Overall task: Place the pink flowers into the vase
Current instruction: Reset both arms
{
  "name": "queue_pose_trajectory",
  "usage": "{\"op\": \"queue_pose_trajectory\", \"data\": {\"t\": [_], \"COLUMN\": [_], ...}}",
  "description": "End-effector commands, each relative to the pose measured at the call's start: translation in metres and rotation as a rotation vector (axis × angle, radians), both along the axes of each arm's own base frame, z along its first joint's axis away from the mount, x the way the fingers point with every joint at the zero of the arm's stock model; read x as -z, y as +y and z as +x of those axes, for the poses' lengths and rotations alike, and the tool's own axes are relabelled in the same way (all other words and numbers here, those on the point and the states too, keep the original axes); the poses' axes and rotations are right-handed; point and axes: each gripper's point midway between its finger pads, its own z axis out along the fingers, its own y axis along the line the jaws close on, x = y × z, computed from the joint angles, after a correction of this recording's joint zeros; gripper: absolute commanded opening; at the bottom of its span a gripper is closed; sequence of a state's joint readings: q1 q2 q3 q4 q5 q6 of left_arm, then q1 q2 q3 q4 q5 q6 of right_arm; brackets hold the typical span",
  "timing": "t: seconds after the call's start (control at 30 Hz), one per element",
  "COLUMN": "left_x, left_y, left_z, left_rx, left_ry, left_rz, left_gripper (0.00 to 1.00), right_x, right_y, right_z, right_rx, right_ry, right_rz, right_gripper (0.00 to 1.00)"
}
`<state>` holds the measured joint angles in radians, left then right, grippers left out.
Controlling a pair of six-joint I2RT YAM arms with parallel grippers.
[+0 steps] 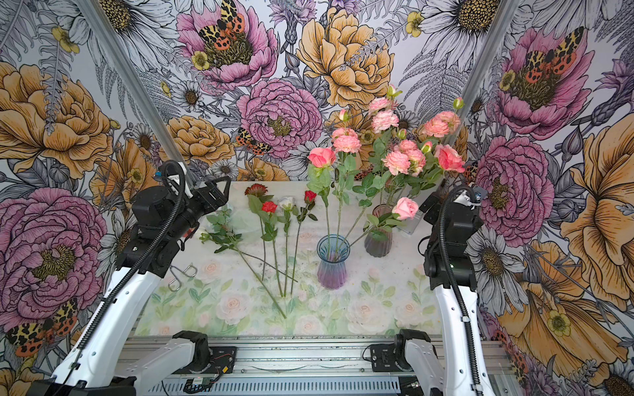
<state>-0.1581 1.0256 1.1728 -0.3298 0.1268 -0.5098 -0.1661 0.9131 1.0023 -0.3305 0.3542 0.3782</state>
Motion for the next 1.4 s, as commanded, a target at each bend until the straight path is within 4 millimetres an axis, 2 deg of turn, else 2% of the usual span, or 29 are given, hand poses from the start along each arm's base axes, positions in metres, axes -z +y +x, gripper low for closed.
{"op": "queue_pose_trajectory", "data": {"t": [0.0,0.07,0.23,0.33,0.53,0.9,1.03,1.2,1.37], "left_x": [0.008,0.013,0.031,0.039,0.048,0.052,0.055,0.058,0.056], "left_y": [-0.001,0.000,0.006,0.007,0.014,0.020,0.022,0.022,0.021], "left_z": [0.001,0.001,0.006,0.008,0.006,0.007,0.006,0.011,0.013], "left_rx": [0.027,0.024,0.006,0.007,-0.003,-0.005,-0.011,-0.013,-0.010], "left_ry": [0.019,0.033,0.077,0.096,0.121,0.138,0.144,0.158,0.156], "left_rz": [0.032,0.043,0.058,0.070,0.086,0.084,0.081,0.078,0.073], "left_gripper": [0.99,0.99,0.99,0.99,0.99,0.99,0.99,0.99,0.99], "right_x": [0.060,0.086,0.132,0.153,0.188,0.231,0.235,0.245,0.273], "right_y": [-0.008,-0.016,-0.022,-0.020,-0.013,0.000,0.000,0.013,0.025], "right_z": [0.002,-0.001,0.004,0.013,0.018,0.041,0.045,0.057,0.061], "right_rx": [0.052,0.095,0.109,0.093,0.057,-0.032,-0.041,-0.101,-0.109], "right_ry": [0.117,0.164,0.213,0.254,0.286,0.258,0.252,0.289,0.352], "right_rz": [0.094,0.095,0.071,0.089,0.130,0.296,0.314,0.417,0.571], "right_gripper": [0.99,0.99,0.99,0.99,0.99,0.99,0.99,0.99,0.99]}}
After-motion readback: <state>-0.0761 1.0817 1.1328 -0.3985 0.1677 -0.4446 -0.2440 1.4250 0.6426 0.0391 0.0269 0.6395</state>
